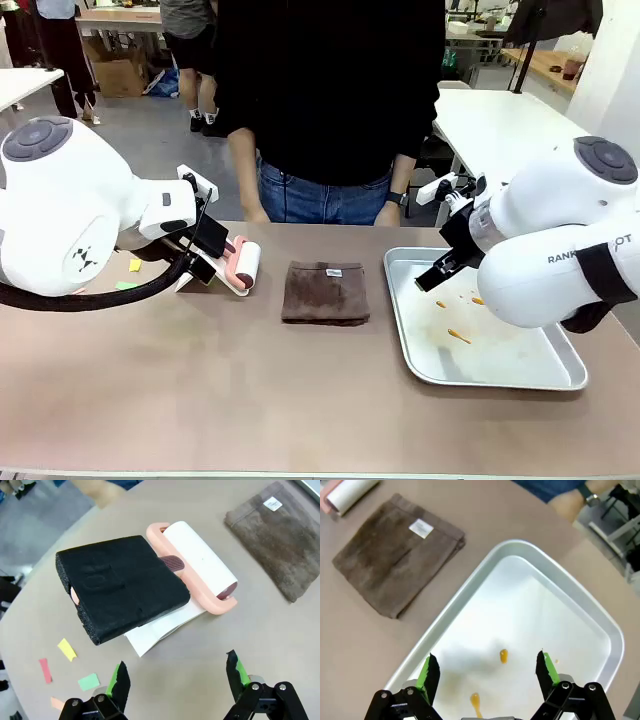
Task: Clean the surface of the table.
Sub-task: Hold the Lint Roller with your left hand and the towel with your right hand.
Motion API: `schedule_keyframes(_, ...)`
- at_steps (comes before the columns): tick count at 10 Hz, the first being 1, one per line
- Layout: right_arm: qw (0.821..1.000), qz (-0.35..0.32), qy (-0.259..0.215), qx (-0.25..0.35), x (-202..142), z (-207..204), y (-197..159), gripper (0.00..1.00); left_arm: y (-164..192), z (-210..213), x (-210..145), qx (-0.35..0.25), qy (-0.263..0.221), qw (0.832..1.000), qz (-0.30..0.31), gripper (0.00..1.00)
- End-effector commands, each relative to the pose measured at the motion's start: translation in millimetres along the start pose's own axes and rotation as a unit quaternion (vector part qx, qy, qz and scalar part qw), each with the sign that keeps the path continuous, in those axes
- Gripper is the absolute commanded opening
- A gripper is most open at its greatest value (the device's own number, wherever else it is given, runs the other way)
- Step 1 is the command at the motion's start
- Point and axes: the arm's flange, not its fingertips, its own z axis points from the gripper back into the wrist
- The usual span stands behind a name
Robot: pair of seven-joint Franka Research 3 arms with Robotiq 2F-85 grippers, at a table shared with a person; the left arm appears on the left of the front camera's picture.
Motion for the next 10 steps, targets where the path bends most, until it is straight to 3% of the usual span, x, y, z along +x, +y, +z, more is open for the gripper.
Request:
schedule_keyframes(1,1.000,0.000,0.000,0.000,0.2,0.3,0.0,1.00,0.0,0.0,0.0,0.000,0.000,1.000,0.000,1.00)
schedule_keyframes(10,1.000,0.000,0.000,0.000,0.2,0.3,0.0,1.00,0.0,0.0,0.0,0.000,0.000,1.000,0.000,1.00)
